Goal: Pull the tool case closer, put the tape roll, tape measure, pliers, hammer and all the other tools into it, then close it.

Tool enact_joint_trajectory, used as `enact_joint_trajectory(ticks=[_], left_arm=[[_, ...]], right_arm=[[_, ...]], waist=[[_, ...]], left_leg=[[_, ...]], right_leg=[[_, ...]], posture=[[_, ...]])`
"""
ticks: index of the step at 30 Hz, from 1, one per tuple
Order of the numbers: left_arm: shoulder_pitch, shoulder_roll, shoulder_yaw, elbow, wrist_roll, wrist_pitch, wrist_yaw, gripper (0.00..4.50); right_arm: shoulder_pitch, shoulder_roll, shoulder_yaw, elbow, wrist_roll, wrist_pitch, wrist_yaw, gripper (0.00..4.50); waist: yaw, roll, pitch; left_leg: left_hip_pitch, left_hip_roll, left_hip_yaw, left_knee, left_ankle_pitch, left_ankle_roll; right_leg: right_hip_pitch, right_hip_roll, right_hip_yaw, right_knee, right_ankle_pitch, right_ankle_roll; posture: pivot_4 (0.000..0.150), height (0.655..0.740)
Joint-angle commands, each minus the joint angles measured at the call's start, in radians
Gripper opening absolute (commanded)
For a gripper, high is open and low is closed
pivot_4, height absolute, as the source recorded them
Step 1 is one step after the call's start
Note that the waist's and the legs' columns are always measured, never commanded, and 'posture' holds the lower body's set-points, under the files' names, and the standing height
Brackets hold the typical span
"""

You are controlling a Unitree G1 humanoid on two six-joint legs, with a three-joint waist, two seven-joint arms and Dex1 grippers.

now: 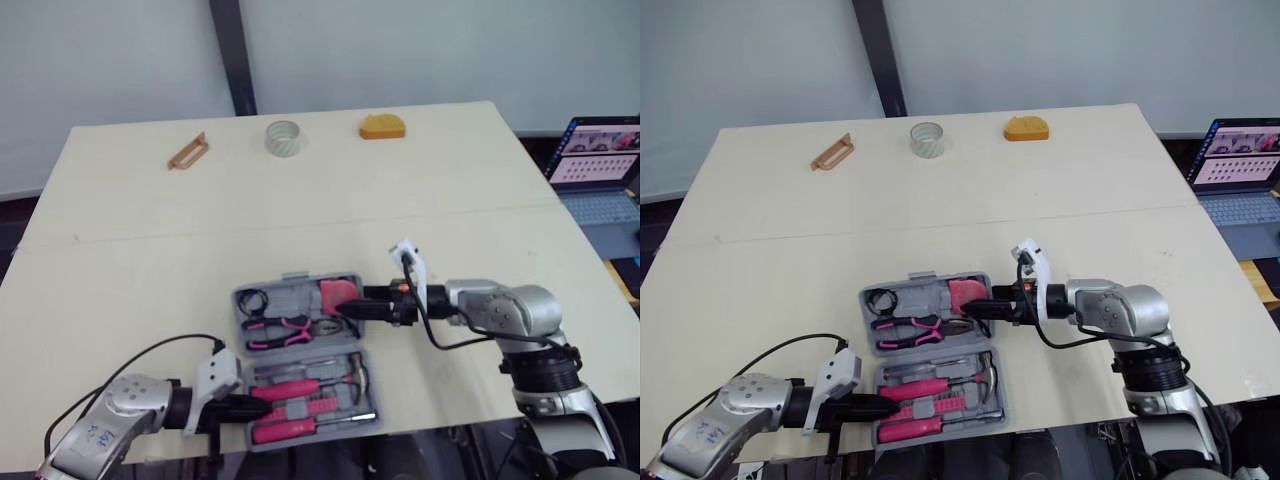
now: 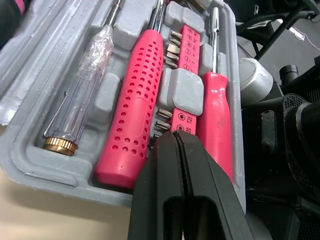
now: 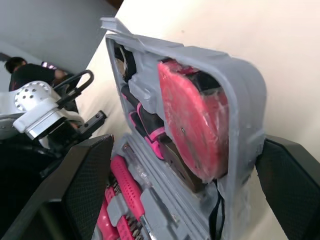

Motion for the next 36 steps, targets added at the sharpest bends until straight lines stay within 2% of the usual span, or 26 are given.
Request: enact_joint_trajectory(ticks=[1, 20, 25, 32, 36], left_arm=[[0.022, -0.003, 0.016, 0.017, 0.005, 0.011, 0.018, 0.0], [0.073, 0.008, 0.211, -0.048, -0.141, 0.118, 0.018, 0.0], [0.122, 0.068, 0.32, -0.039, -0.174, 0.134, -0.03, 0.0], [0.051, 0.106, 0.435, 0.058, -0.191, 0.136, -0.052, 0.0], [0.012, 0.103, 0.457, 0.049, -0.205, 0.165, -0.043, 0.0]], right_arm=[[-0.014, -0.021, 0.003, -0.052, 0.047, -0.017, 0.056, 4.46], [-0.008, -0.143, 0.026, -0.174, 0.147, -0.032, 0.227, 4.46], [0.024, -0.183, 0.042, -0.261, 0.188, -0.01, 0.245, 4.46], [0.101, -0.221, 0.097, -0.325, 0.192, -0.017, 0.234, 4.46], [0.104, -0.24, 0.061, -0.305, 0.196, -0.032, 0.222, 4.46]], waist=[[0.0, 0.0, 0.0], [0.002, 0.0, 0.0], [0.003, 0.0, 0.0], [0.009, -0.002, 0.001], [0.006, -0.002, 0.001]], left_leg=[[0.0, 0.0, 0.0, 0.0, 0.0, 0.0], [-0.001, 0.0, 0.0, 0.0, 0.0, 0.0], [-0.001, 0.0, 0.0, 0.0, 0.0, 0.0], [-0.001, 0.0, 0.0, 0.0, 0.0, 0.0], [-0.001, 0.0, 0.0, 0.0, 0.0, 0.0]], right_leg=[[0.0, 0.0, 0.0, 0.0, 0.0, 0.0], [0.0, 0.0, 0.0, -0.001, 0.0, 0.0], [0.0, 0.0, 0.0, -0.001, 0.0, 0.0], [0.0, 0.0, 0.0, -0.002, 0.0, 0.0], [0.0, 0.0, 0.0, -0.002, 0.0, 0.0]], posture=[[0.15, 0.74], [0.15, 0.74], [0.15, 0.74], [0.15, 0.74], [0.15, 0.74]])
